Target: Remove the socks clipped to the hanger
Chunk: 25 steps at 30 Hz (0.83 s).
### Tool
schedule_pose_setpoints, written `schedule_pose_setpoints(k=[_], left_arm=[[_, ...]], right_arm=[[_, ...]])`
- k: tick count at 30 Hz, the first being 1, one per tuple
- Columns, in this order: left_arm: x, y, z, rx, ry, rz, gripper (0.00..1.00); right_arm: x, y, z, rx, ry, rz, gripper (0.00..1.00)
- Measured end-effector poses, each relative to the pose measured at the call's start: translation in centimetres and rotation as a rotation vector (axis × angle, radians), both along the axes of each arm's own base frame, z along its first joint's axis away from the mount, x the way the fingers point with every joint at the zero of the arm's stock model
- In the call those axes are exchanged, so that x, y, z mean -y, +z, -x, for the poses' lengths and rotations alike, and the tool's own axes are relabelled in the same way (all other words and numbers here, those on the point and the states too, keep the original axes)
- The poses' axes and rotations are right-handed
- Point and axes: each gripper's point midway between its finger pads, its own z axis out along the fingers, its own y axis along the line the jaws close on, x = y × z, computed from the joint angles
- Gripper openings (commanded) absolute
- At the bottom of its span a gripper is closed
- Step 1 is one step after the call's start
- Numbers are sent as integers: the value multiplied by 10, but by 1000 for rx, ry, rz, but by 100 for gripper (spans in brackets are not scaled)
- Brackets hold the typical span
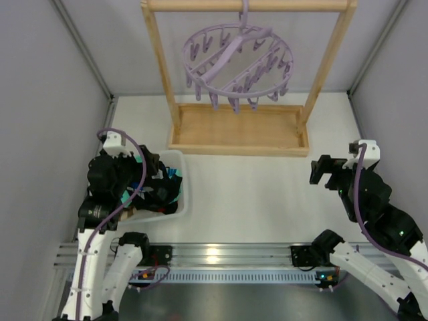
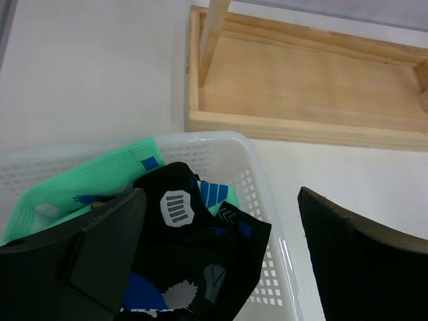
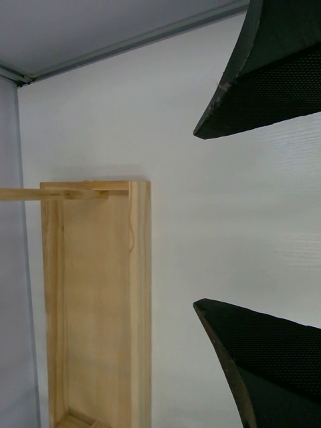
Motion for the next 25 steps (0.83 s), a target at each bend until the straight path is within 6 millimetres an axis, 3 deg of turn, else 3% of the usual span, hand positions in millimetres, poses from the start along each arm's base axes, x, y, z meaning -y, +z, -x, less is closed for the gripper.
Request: schedule_pose_setpoints(k=[8, 25], left_arm=[[4, -3, 20, 60, -27, 9, 98], [1, -9, 22, 61, 0, 1, 98]], right_arm=[[3, -3, 4, -10, 2, 10, 99], [4, -4, 5, -15, 3, 21, 100]])
